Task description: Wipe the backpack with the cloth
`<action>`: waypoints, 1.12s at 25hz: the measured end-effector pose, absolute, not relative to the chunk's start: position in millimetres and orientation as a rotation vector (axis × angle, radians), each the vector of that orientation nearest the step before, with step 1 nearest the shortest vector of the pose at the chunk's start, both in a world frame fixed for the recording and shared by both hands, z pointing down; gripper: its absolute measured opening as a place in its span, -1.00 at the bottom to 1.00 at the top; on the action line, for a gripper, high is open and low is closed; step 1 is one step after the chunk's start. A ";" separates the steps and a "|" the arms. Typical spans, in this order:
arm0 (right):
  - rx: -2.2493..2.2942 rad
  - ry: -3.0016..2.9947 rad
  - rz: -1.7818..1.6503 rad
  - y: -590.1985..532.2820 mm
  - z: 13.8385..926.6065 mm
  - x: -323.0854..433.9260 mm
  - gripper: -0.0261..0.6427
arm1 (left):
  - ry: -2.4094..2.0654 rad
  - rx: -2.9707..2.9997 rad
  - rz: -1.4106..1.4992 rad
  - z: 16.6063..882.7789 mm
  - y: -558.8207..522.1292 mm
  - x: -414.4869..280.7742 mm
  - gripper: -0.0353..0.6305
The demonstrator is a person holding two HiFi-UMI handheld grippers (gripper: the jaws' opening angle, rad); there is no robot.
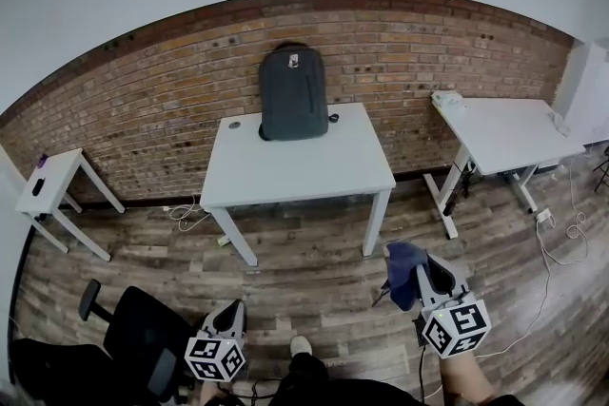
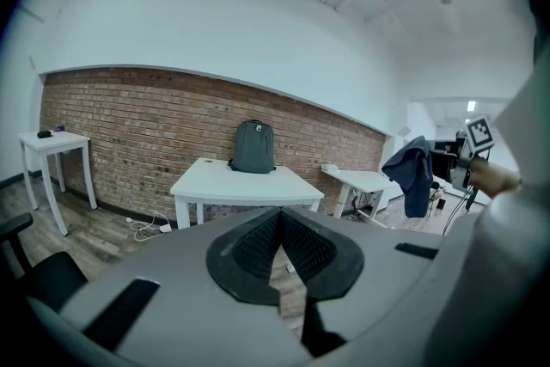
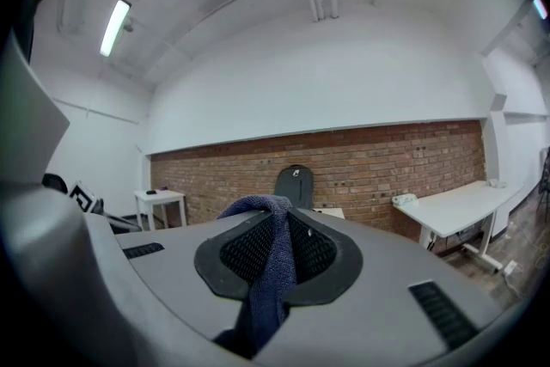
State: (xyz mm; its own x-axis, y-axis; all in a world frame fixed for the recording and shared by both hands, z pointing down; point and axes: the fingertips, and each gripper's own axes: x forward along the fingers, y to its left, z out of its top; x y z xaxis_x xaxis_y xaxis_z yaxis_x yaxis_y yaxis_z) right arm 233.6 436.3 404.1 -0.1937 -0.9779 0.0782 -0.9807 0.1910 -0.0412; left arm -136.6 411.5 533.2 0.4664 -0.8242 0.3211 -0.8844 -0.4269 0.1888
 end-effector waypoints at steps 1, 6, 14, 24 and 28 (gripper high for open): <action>1.970 -2.420 0.160 445.9 403.8 237.8 -0.82 | -1.451 2.395 0.273 534.5 423.4 -131.5 -0.90; 1.960 -2.423 0.158 486.9 403.2 258.8 -0.82 | -1.491 2.341 0.274 541.0 474.2 -125.1 -0.90; 1.951 -2.444 0.149 520.2 408.0 266.9 -0.82 | -1.522 2.347 0.272 530.9 504.3 -117.2 -0.90; 1.981 -2.464 0.128 541.7 394.3 247.2 -0.82 | -1.542 2.362 0.328 517.9 528.5 -146.0 -0.90; 1.968 -2.472 0.129 541.2 397.2 227.4 -0.82 | -1.572 2.346 0.316 513.3 529.2 -173.7 -0.90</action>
State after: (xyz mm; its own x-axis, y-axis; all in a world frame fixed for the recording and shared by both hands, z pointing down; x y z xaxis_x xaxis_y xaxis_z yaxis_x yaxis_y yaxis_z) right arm 227.4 541.2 397.2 -0.2249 -0.9738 0.0345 -0.9721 0.2218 -0.0765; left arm -173.7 529.2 513.3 0.3773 -0.8602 0.3431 -0.9260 -0.3569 0.1234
